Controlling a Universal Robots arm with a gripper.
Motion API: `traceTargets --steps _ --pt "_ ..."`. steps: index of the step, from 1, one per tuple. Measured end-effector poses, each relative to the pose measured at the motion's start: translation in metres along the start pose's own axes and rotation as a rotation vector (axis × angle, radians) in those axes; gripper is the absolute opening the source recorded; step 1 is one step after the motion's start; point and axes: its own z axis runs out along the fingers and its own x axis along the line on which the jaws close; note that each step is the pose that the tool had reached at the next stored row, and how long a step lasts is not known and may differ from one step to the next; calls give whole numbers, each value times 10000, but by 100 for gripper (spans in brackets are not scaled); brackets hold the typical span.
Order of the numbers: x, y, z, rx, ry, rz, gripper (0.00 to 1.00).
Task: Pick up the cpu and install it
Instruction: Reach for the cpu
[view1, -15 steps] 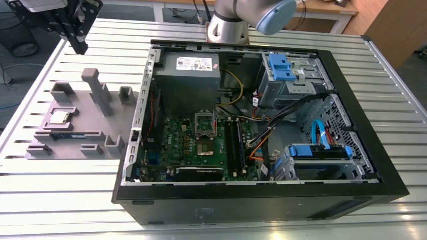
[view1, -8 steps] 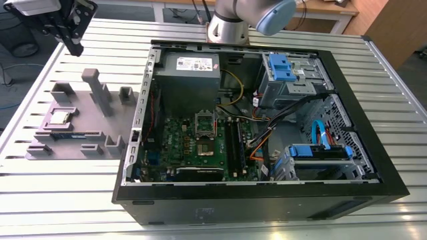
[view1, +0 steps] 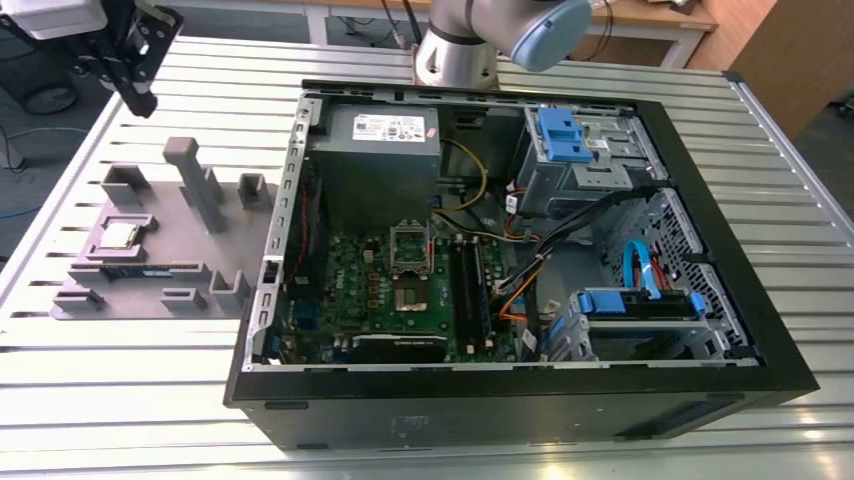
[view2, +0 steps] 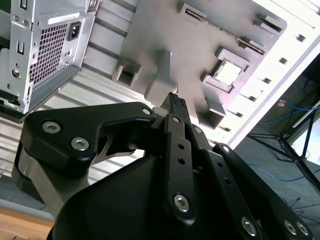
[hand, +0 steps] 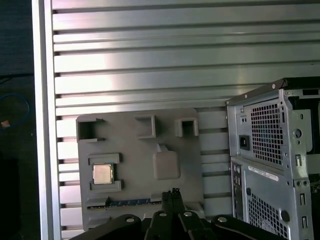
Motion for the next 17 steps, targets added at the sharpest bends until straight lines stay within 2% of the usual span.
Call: traceTargets --steps 17 --pt "218 -21 97 -1 0 1 11"
